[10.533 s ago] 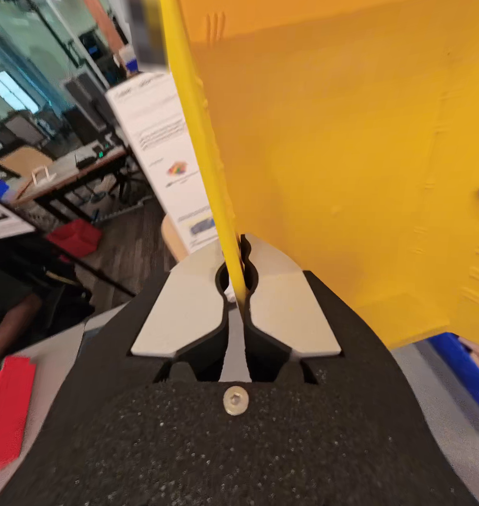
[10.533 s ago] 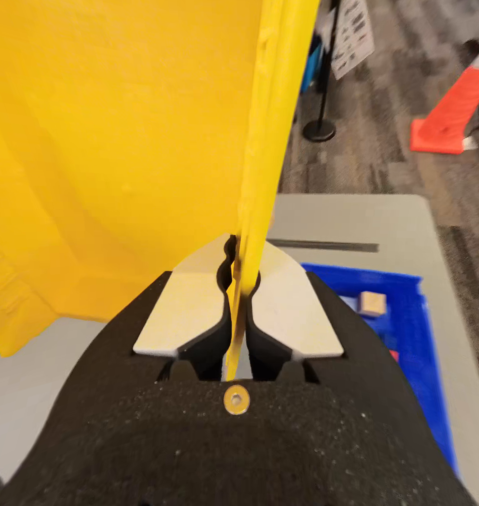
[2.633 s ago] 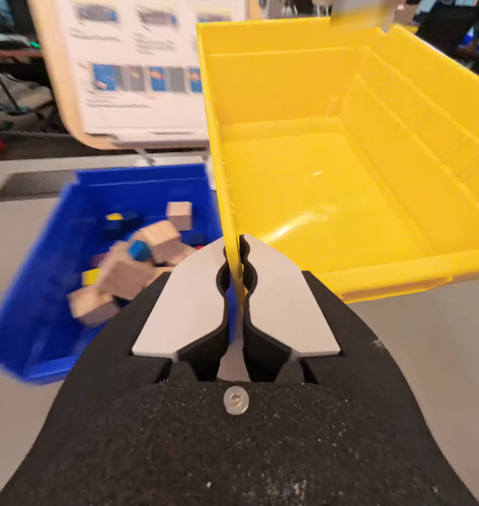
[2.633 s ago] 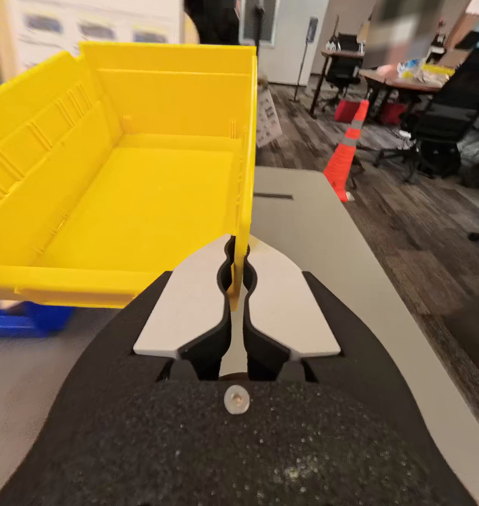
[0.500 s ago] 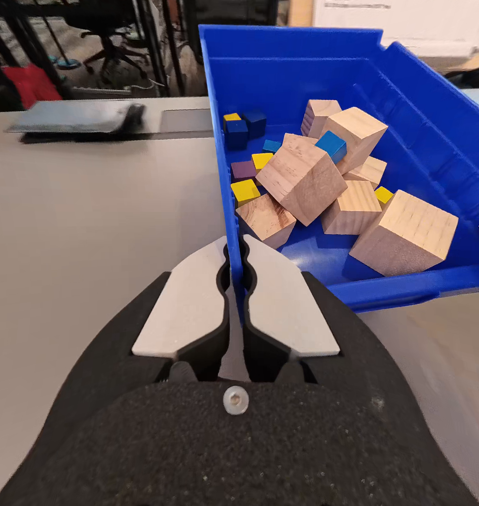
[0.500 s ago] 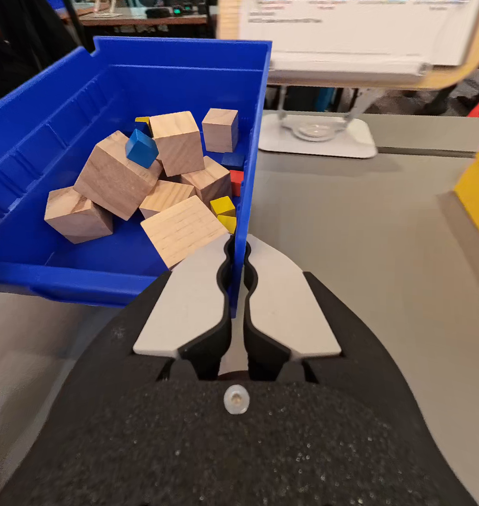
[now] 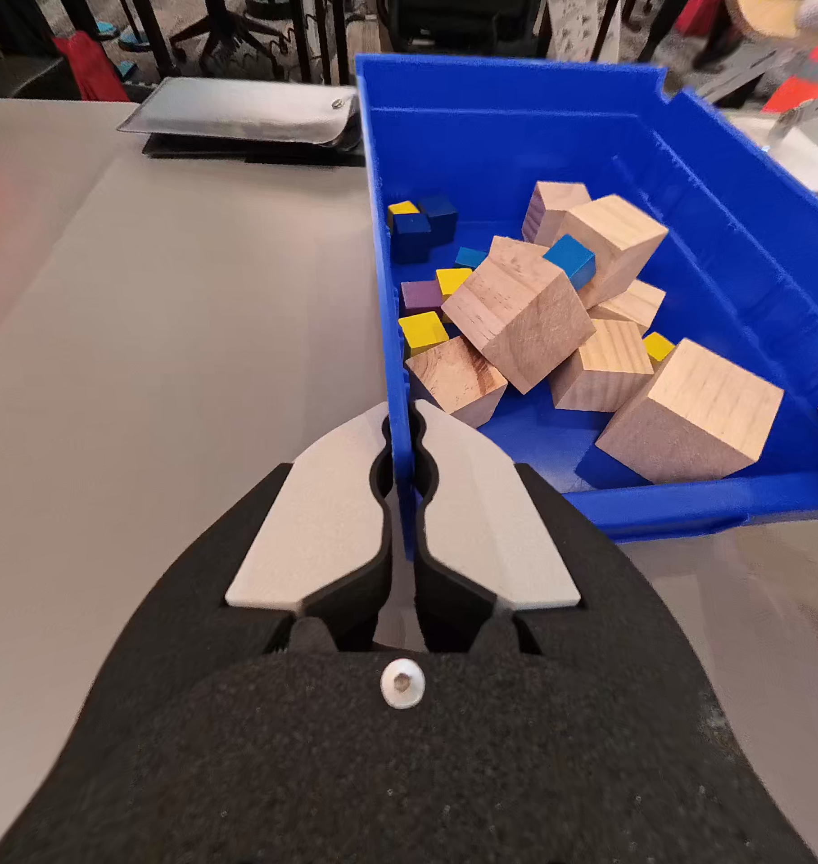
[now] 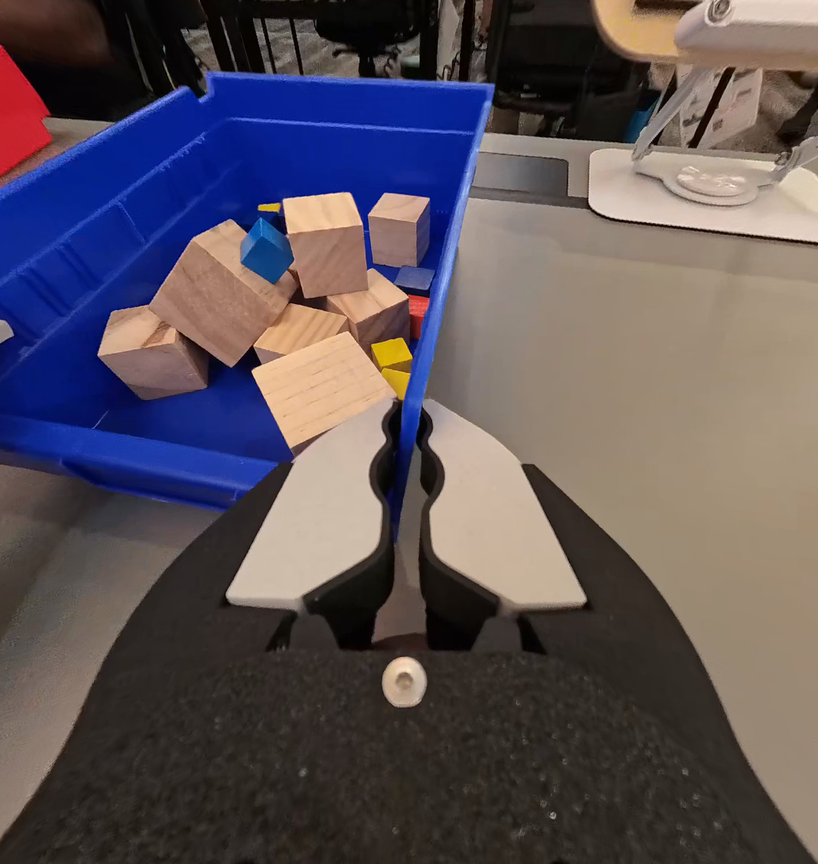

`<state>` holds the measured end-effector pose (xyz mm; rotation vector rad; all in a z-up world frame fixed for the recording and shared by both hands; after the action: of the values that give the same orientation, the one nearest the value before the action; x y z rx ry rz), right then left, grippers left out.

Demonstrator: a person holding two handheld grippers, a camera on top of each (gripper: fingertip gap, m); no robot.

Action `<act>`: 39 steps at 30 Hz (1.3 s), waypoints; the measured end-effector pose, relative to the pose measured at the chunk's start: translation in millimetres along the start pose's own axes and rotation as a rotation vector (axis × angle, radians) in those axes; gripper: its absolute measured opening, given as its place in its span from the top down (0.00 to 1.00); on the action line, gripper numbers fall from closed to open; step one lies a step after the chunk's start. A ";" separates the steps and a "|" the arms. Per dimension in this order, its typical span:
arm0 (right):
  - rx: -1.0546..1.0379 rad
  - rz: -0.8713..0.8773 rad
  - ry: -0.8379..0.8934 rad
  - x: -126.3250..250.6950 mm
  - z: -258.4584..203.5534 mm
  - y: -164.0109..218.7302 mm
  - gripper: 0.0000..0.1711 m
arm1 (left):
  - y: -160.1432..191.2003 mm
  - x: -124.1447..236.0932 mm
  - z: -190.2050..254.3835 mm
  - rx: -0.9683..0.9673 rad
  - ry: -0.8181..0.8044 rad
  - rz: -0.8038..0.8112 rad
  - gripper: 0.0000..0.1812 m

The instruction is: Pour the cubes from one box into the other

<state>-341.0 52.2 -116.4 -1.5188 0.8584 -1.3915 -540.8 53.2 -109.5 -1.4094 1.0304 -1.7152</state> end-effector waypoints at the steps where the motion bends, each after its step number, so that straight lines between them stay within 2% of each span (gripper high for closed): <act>1: -0.003 0.006 -0.005 0.7 -0.4 0.7 0.97 | 0.2 0.4 -0.3 0.024 0.002 0.004 0.98; 4: -0.020 -0.017 -0.067 2.1 -1.3 1.3 0.95 | 2.3 2.6 0.9 0.040 0.003 0.004 0.97; 6: 0.026 -0.088 -0.179 9.4 -4.4 5.2 0.92 | 3.9 9.5 4.7 0.024 0.034 -0.021 0.88; 8: 0.069 -0.163 -0.298 27.8 -0.2 8.0 0.82 | -6.5 28.7 4.8 0.031 0.034 0.038 0.73; 9: 0.096 -0.161 -0.353 40.7 5.6 4.8 0.79 | -14.8 42.2 4.9 0.048 0.035 0.086 0.72; 13: 0.220 -0.112 -0.448 95.9 59.7 -9.4 0.76 | -45.8 94.1 27.5 0.131 0.161 0.253 0.72; 16: 0.216 -0.128 -0.469 132.5 121.3 -10.5 0.75 | -48.4 118.2 63.7 0.123 0.260 0.255 0.70; 20: 0.100 -0.088 -0.358 159.7 229.7 -3.0 0.73 | -23.7 136.0 124.0 0.103 0.414 0.241 0.68; 22: 0.050 -0.075 -0.238 165.1 288.3 10.4 0.71 | -2.1 137.1 155.0 0.033 0.484 0.223 0.62; 24: 0.020 -0.045 -0.087 172.0 344.3 30.4 0.70 | 21.1 133.5 173.5 -0.083 0.457 0.214 0.62; 26: -0.025 0.041 0.032 186.4 388.2 61.9 0.70 | 37.4 127.7 182.0 -0.149 0.397 0.233 0.66; 28: -0.097 0.048 0.051 196.3 413.2 72.6 0.70 | 45.4 120.3 189.4 -0.129 0.398 0.187 0.70; 31: -0.186 0.066 0.108 203.9 440.7 60.6 0.69 | 39.4 109.8 185.0 -0.001 0.404 0.186 0.67; 33: -0.231 0.074 0.116 200.7 450.5 65.5 0.69 | 38.0 104.0 173.8 0.072 0.394 0.184 0.66; 36: -0.202 0.001 0.125 191.7 454.2 77.3 0.69 | 36.1 99.6 146.7 0.117 0.300 0.197 0.65; 39: -0.147 0.009 0.157 189.5 453.9 74.0 0.69 | 36.0 97.5 124.5 0.141 0.220 0.201 0.64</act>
<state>138.1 -80.7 -106.3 -1.5273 1.0834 -1.4827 -435.5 -67.8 -85.8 -1.0104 1.1040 -1.7817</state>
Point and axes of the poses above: each gripper's, where its closed fingertips meet, x back along the fingers, y out of its underside, z = x × y across the jaws, the point moved 3 cm from there along x, back along the fingers, and after that the axes turned 5 degrees about y, right-handed, at the moved point
